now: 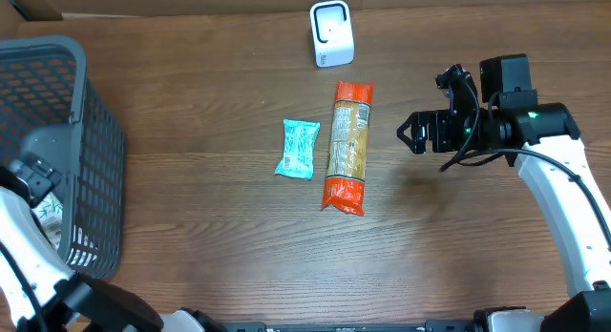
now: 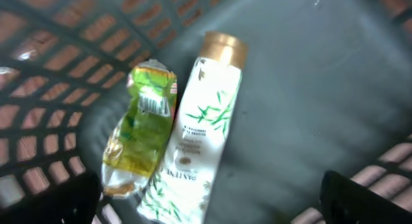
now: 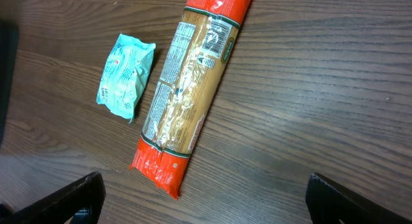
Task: Scan the item barcode
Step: 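Grasp the white bamboo-print lotion tube in the basket with the left gripper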
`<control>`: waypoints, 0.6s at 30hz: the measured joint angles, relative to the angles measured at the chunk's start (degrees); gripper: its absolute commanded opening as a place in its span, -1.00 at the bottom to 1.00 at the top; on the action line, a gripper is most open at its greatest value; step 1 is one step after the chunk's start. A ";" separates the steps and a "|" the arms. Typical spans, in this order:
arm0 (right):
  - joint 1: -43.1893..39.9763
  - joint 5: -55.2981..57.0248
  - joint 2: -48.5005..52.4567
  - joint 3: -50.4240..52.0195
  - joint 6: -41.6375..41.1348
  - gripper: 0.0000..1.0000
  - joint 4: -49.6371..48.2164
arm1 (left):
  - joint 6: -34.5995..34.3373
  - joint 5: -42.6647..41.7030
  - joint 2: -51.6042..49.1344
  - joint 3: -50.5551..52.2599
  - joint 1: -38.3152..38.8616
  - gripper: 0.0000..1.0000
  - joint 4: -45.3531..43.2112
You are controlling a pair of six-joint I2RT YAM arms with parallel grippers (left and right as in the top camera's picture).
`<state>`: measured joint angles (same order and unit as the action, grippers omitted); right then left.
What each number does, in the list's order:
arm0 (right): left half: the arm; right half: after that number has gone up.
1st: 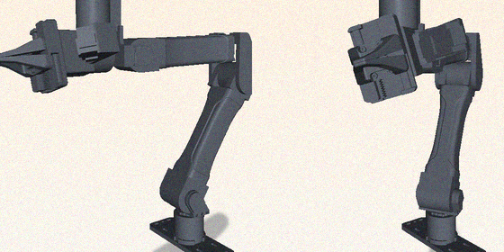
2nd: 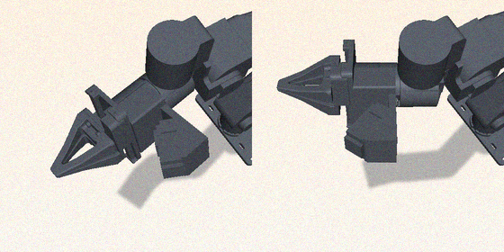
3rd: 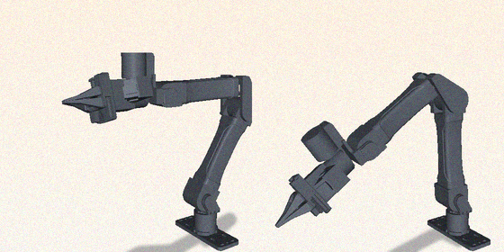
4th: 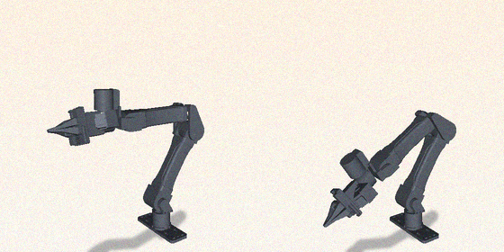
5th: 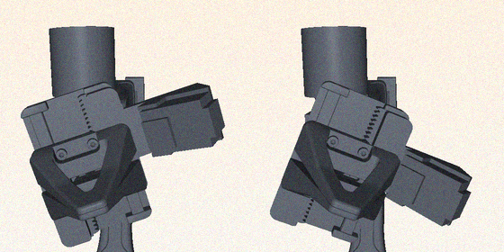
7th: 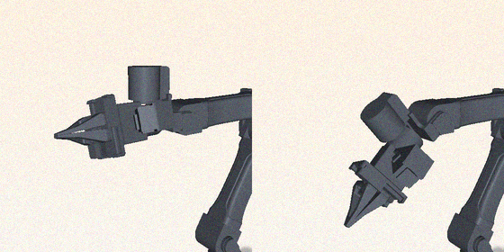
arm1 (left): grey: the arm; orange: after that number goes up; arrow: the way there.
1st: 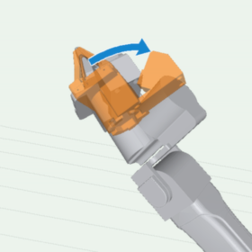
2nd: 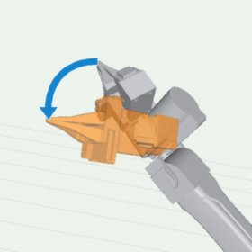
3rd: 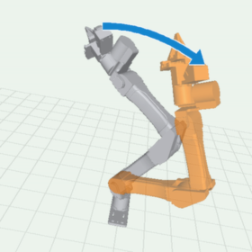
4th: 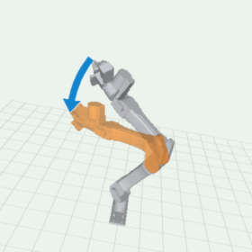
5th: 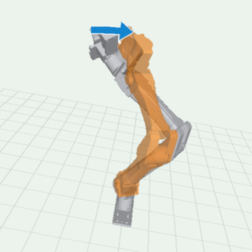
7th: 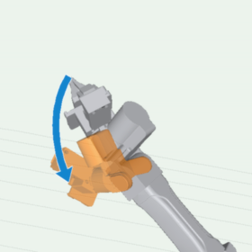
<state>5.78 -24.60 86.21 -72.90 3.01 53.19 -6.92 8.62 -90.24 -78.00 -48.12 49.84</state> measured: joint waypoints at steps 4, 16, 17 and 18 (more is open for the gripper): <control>-0.02 -0.02 0.00 0.00 -0.02 1.00 0.00 | 5.22 0.22 -4.33 3.39 0.00 0.93 -3.63; -0.02 0.00 0.00 0.00 -0.07 1.00 -0.02 | 11.21 0.61 -15.69 4.33 0.00 0.87 -7.21; 0.00 0.00 0.00 0.00 -0.04 1.00 0.02 | 11.41 0.66 -16.00 4.33 0.00 0.86 -7.54; -0.02 -0.02 0.00 0.00 -0.04 1.00 -0.04 | 11.56 0.66 -16.39 4.33 0.02 0.83 -7.82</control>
<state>5.76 -24.62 86.21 -72.90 2.96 53.15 4.64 9.28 -106.63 -73.67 -48.10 42.02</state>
